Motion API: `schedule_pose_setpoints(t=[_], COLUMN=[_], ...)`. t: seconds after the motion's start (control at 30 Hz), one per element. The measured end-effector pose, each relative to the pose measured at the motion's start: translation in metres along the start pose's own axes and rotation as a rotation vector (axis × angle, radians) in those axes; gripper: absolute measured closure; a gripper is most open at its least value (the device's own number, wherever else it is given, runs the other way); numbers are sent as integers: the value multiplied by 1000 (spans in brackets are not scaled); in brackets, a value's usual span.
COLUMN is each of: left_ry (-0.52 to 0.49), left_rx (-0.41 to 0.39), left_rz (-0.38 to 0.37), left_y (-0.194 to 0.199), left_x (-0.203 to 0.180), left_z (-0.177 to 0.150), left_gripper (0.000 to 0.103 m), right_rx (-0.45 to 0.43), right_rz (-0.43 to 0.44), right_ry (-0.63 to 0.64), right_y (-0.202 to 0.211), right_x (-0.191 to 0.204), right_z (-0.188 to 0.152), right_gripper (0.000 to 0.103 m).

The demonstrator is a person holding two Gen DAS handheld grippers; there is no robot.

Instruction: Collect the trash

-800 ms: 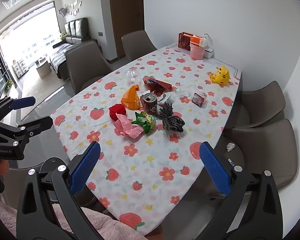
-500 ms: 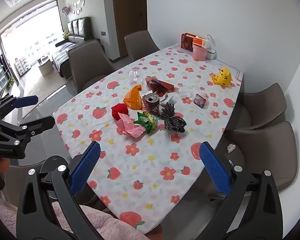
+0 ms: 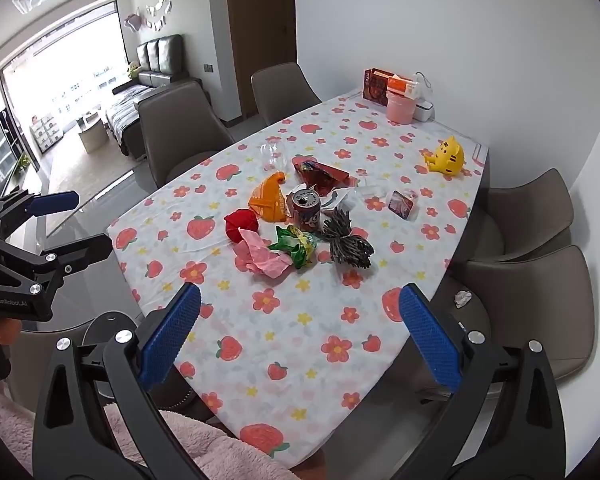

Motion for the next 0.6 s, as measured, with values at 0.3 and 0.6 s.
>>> schedule_pose_setpoints(t=[0.3,0.6], left_ry=[-5,-6], left_rx=[2,6], left_rz=[1,-6], left_y=[-7,-6], left_x=[-2,1], left_z=[-4,-5], left_gripper=[4,4], right_rx=[0,-1], right_rz=[2,1], right_ry=[1,0], right_y=[0,0], right_x=[-2,-2], right_z=[2,2], right_gripper=[7,7])
Point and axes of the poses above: each gripper's, at about its wrist camera, not at the fingertips, and y roughly against the way its jaws point, x to its left, z to its top, the point moved 10 cm from there along -y, roughly the way its jaws point, and after that the axes turned 15 degrees about -x, right-handed, at the moved point
